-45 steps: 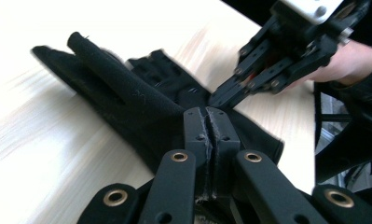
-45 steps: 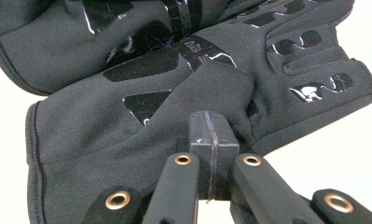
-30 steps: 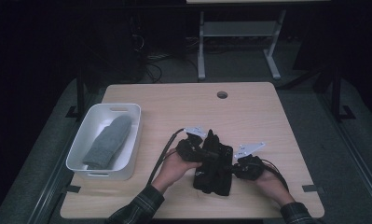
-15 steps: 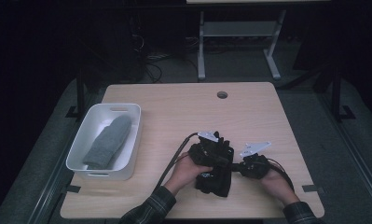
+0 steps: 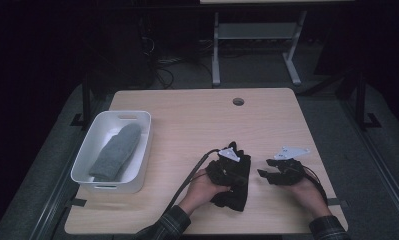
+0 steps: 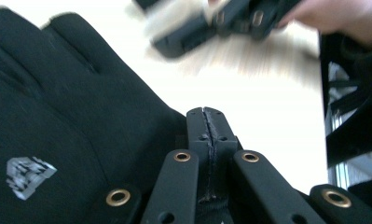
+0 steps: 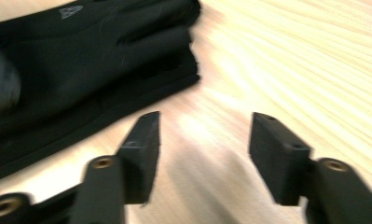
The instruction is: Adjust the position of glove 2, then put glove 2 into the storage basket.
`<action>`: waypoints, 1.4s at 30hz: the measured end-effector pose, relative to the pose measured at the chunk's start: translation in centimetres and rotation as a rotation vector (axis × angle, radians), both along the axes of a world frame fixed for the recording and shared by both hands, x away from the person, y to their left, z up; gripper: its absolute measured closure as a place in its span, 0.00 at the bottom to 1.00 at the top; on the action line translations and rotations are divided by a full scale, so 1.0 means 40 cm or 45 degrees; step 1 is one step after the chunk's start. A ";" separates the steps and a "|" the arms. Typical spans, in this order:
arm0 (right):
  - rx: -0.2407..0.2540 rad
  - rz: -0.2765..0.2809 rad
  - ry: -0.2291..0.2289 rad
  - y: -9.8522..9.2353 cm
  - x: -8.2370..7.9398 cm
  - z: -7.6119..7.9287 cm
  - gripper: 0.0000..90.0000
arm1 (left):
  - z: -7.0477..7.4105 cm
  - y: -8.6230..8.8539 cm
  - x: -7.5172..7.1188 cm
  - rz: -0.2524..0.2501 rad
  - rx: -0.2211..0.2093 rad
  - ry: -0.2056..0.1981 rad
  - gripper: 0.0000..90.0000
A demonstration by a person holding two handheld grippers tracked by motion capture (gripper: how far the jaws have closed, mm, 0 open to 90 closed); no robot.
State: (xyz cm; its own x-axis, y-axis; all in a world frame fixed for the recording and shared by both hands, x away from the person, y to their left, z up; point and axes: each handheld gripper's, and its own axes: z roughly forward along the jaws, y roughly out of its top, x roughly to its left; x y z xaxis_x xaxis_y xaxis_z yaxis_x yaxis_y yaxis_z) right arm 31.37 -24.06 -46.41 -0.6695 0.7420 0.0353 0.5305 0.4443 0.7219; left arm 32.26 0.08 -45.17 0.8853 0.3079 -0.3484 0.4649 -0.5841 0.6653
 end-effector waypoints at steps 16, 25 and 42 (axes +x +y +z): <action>-0.021 -0.092 -0.002 -0.025 0.013 -0.011 0.31 | 0.003 0.055 -0.018 -0.064 0.184 -0.021 0.99; -0.033 -0.119 0.003 -0.028 0.017 -0.017 0.27 | 0.013 0.165 -0.021 0.006 0.231 -0.034 0.99; -0.041 -0.115 0.036 -0.026 0.024 -0.031 0.22 | 0.076 0.222 0.031 0.020 0.141 -0.168 0.45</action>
